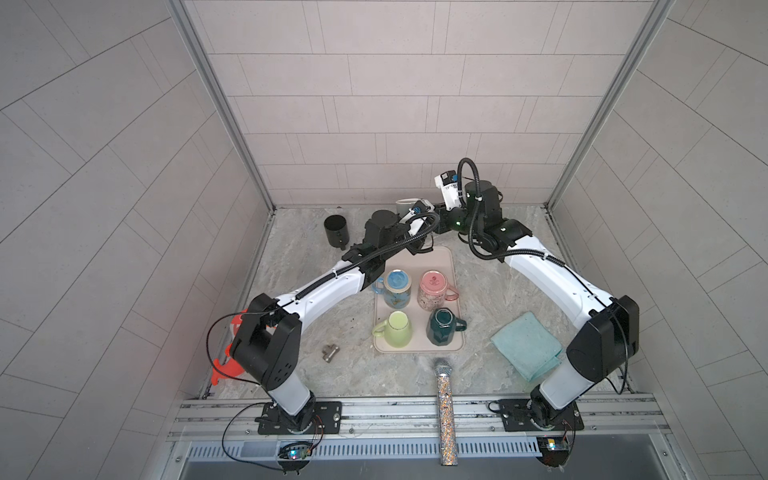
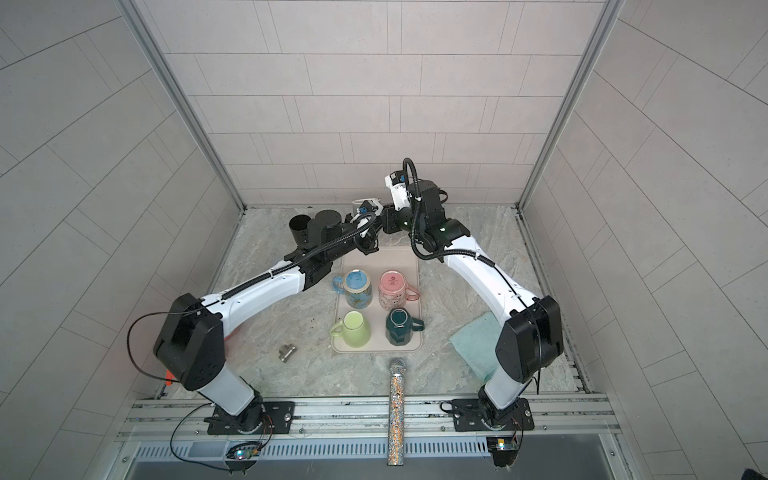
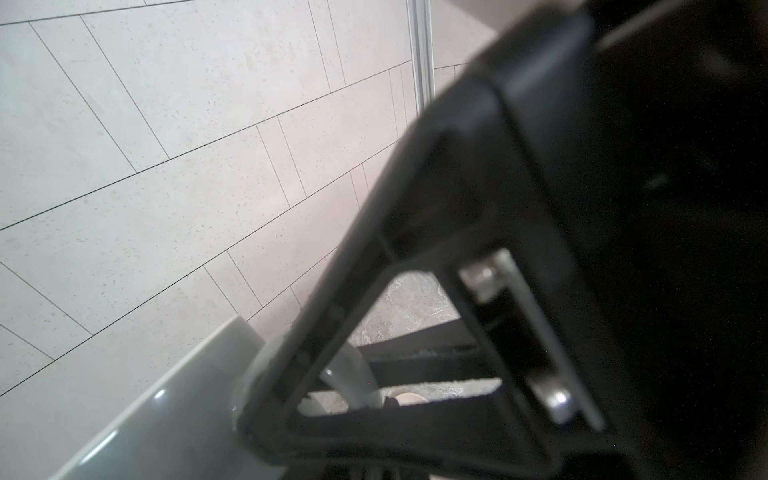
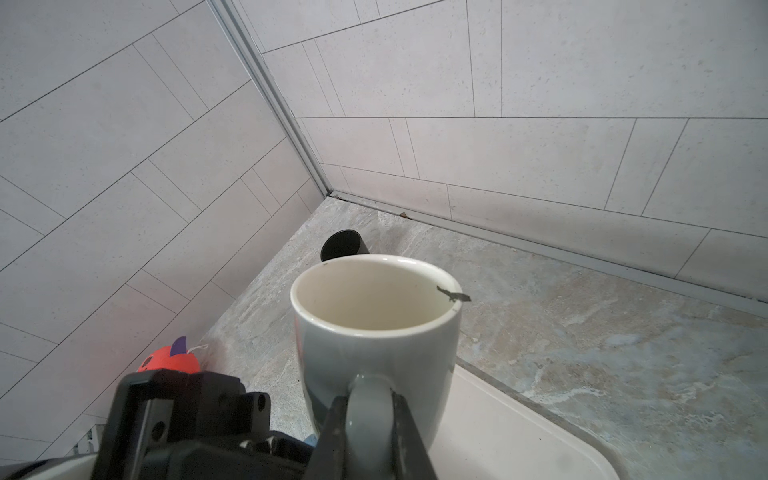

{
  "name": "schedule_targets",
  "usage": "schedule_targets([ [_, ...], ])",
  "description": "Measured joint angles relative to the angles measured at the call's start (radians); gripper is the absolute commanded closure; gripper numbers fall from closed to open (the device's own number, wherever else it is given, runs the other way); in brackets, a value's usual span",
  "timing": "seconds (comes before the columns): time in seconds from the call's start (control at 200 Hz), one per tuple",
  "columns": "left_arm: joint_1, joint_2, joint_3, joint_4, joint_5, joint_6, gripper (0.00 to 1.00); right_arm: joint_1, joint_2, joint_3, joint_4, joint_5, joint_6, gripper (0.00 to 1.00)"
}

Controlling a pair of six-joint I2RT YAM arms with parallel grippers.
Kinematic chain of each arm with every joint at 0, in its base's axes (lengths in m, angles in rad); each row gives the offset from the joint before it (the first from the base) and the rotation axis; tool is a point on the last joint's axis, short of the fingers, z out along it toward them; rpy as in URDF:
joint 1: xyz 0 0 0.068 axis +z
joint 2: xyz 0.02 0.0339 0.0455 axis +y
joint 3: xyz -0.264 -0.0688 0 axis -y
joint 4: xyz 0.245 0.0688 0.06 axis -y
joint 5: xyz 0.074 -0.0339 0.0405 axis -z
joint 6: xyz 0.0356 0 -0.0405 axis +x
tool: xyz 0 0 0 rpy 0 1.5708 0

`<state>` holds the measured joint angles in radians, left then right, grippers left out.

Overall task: Turn the mug right side up
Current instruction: 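Close the right gripper on the grey mug's handle beside the left gripper, then open the left gripper and draw it back while the right gripper holds the mug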

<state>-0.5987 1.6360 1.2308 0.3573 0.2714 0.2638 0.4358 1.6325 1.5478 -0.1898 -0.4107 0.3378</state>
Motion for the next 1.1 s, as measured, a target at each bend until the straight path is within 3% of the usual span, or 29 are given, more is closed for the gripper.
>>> schedule_targets([
  [0.64, -0.004, -0.004, -0.016, 0.055, -0.022, 0.007, 0.85, -0.016, 0.011, -0.003, -0.01, 0.084, 0.003, 1.0],
  [1.101, -0.004, -0.09, -0.064, 0.126, -0.074, 0.026, 0.87, -0.085, 0.033, -0.098, -0.023, 0.157, 0.01, 1.0],
])
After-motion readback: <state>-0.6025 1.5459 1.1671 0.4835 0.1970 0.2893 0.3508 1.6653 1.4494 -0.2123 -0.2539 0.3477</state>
